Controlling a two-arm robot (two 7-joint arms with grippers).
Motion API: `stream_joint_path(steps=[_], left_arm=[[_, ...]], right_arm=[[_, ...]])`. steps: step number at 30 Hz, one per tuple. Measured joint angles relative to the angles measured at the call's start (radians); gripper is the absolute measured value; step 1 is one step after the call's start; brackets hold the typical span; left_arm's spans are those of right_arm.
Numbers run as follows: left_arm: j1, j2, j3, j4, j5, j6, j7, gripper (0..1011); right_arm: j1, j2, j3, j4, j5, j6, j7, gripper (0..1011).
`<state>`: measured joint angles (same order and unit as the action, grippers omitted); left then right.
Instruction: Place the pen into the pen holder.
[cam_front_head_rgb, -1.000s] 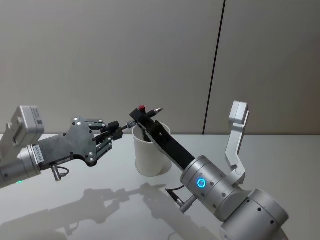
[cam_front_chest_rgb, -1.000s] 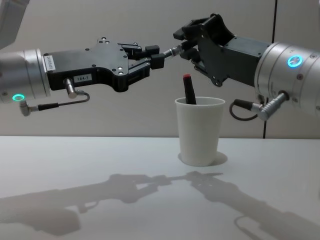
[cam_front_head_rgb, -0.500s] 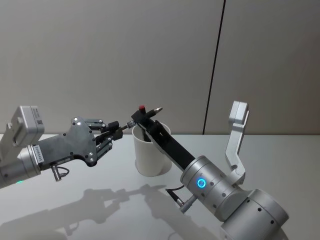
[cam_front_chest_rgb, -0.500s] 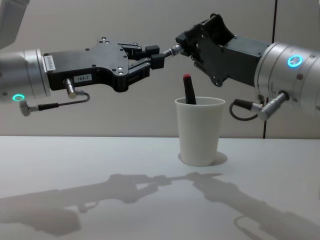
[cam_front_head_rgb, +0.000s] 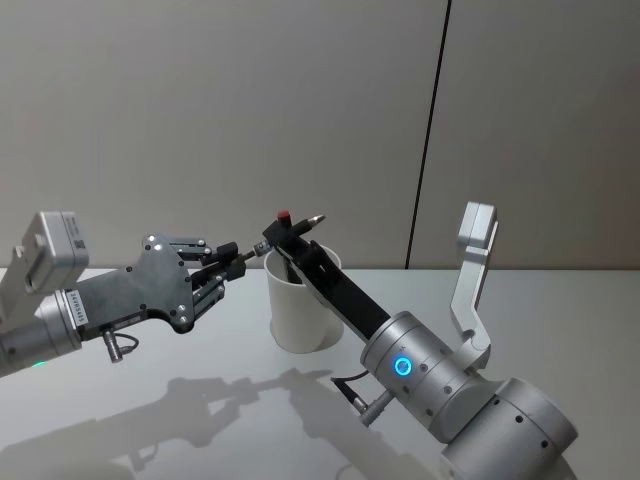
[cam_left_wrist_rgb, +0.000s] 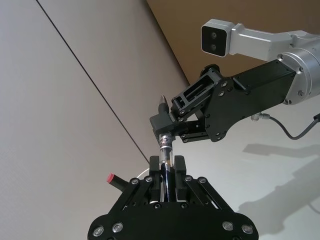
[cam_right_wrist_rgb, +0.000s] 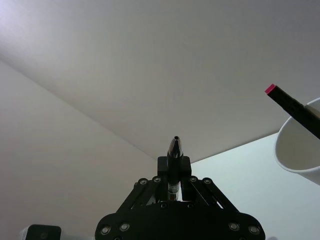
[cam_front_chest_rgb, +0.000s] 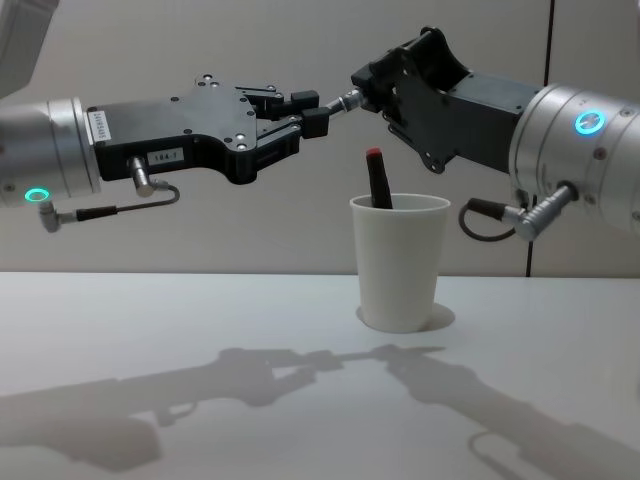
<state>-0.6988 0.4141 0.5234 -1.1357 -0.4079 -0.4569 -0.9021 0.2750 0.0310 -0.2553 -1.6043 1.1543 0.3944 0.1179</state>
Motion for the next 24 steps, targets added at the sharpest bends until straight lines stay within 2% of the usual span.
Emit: stream_joint_path(steps=[3,8,9,12,13,23,24], left_arm=[[0.0,0.0,0.0,0.0,0.0,0.0,0.0,174],[0.0,0.0,0.0,0.0,0.0,0.0,0.0,278],[0.0,0.0,0.0,0.0,0.0,0.0,0.0,332],[0.0,0.0,0.0,0.0,0.0,0.0,0.0,391],[0.0,0.0,0.0,0.0,0.0,0.0,0.0,453],[0.0,0.0,0.0,0.0,0.0,0.0,0.0,745],[0.0,0.0,0.0,0.0,0.0,0.0,0.0,813]], right_arm=[[0.0,0.0,0.0,0.0,0.0,0.0,0.0,135],[0.0,0.0,0.0,0.0,0.0,0.0,0.0,135],[0.0,0.0,0.0,0.0,0.0,0.0,0.0,134],[0.0,0.0,0.0,0.0,0.0,0.0,0.0,135],[0.0,0.0,0.0,0.0,0.0,0.0,0.0,134],[0.0,0.0,0.0,0.0,0.0,0.0,0.0,135],[0.0,0.0,0.0,0.0,0.0,0.0,0.0,135]])
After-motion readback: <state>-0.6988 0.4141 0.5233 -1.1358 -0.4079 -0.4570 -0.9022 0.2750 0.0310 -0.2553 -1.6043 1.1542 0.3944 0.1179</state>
